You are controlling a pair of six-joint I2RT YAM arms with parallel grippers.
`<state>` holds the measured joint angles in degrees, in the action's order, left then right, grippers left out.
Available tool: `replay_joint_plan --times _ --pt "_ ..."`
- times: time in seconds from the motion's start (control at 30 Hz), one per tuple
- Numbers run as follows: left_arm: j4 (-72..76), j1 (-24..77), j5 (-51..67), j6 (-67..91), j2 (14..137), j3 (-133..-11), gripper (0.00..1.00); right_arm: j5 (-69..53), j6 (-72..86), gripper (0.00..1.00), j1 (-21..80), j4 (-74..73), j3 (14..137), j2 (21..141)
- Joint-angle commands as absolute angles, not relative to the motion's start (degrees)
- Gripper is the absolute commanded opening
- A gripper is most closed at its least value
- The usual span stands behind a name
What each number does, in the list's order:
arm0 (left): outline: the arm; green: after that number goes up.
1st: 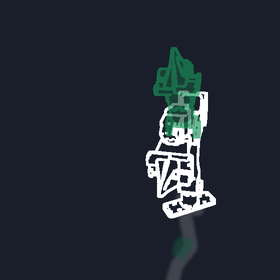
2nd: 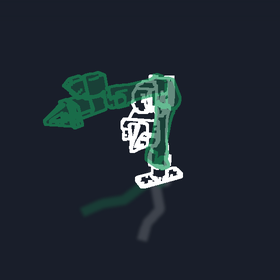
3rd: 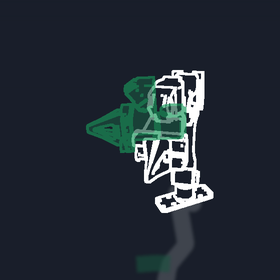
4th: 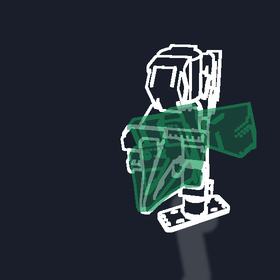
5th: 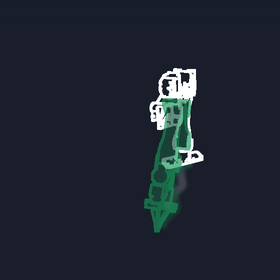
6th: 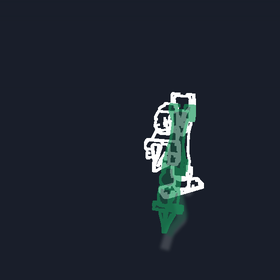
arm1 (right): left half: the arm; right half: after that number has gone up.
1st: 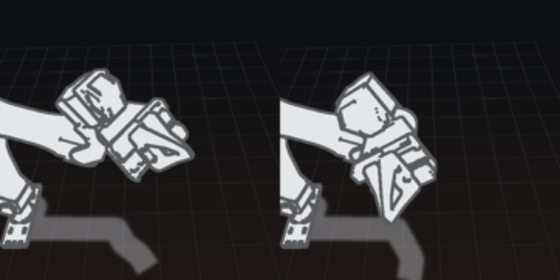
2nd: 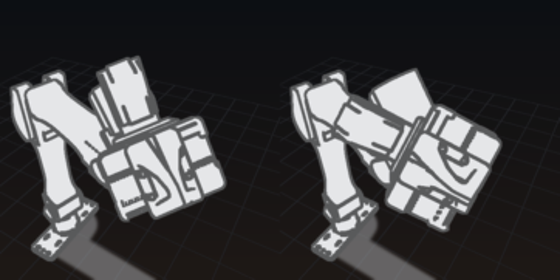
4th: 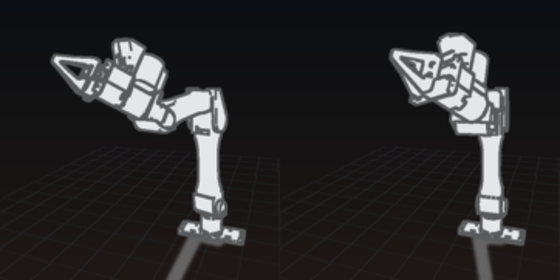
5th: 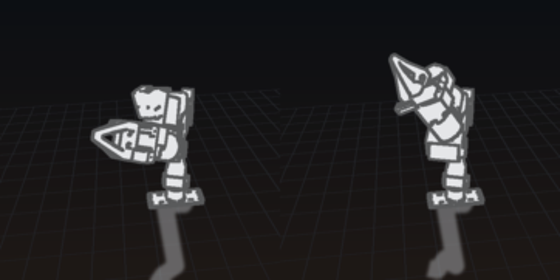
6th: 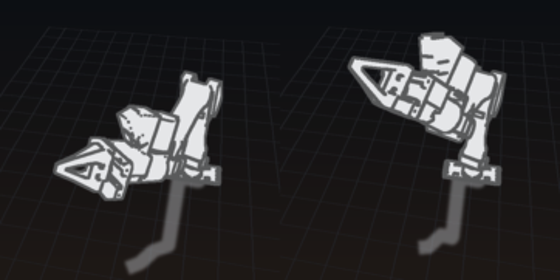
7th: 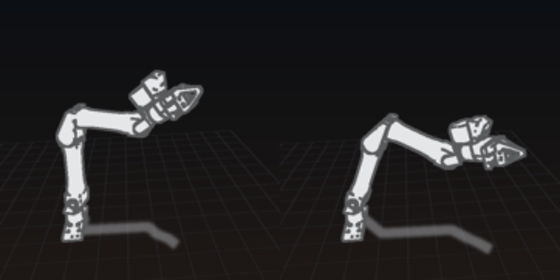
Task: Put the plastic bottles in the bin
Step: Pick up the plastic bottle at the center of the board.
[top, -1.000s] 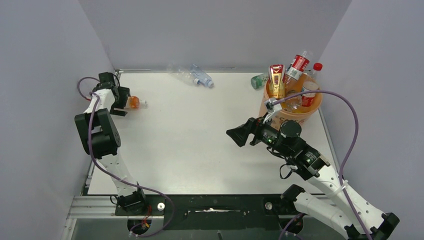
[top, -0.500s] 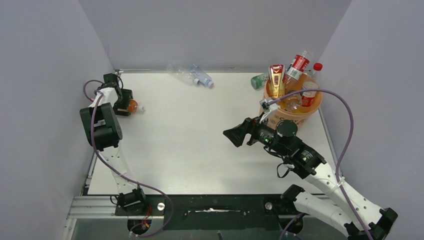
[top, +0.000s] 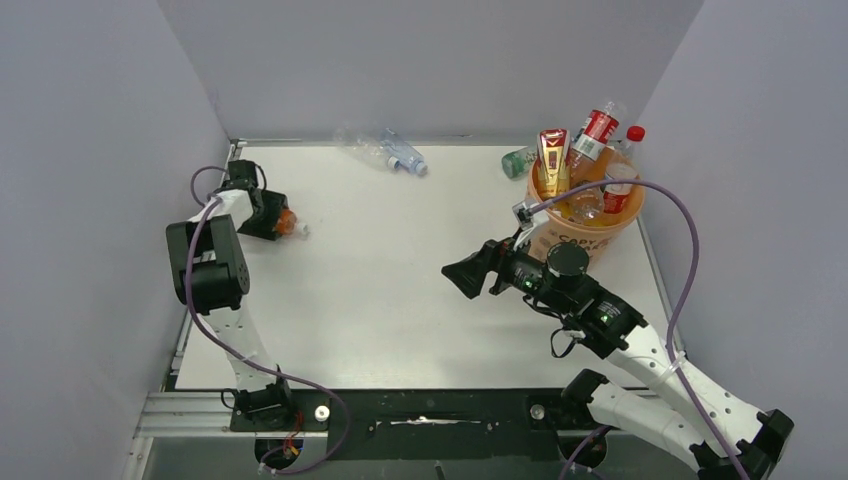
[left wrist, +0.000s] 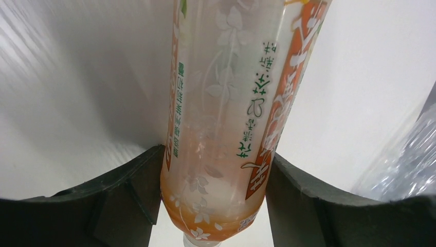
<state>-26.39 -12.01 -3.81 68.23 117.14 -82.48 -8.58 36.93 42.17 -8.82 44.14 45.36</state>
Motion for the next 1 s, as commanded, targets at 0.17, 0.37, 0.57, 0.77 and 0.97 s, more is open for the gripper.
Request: replay_joint_plan --times 0.17,0.37,0.57,0.77,0.97 --pt "-26.04 -0.69 -3.78 61.88 104.76 -77.25 0.49 -7.32 36.91 0.98 43.89 -5.0 45.42 44.76" --pt "-26.36 7.33 -4.26 55.37 99.19 -77.44 0.49 -6.8 37.09 0.98 44.8 -5.39 45.61 43.88" --pt "-26.7 14.79 -2.84 50.14 96.15 -80.59 0.49 -5.99 37.79 0.98 45.0 -7.27 46.76 43.56" --pt "-23.84 22.03 1.35 46.21 92.78 -80.51 0.49 -5.78 40.02 0.98 45.26 -9.04 47.26 43.37" --pt "-21.98 28.06 4.6 44.28 90.09 -78.26 0.5 -5.33 41.86 0.98 45.79 -10.13 44.78 40.91"
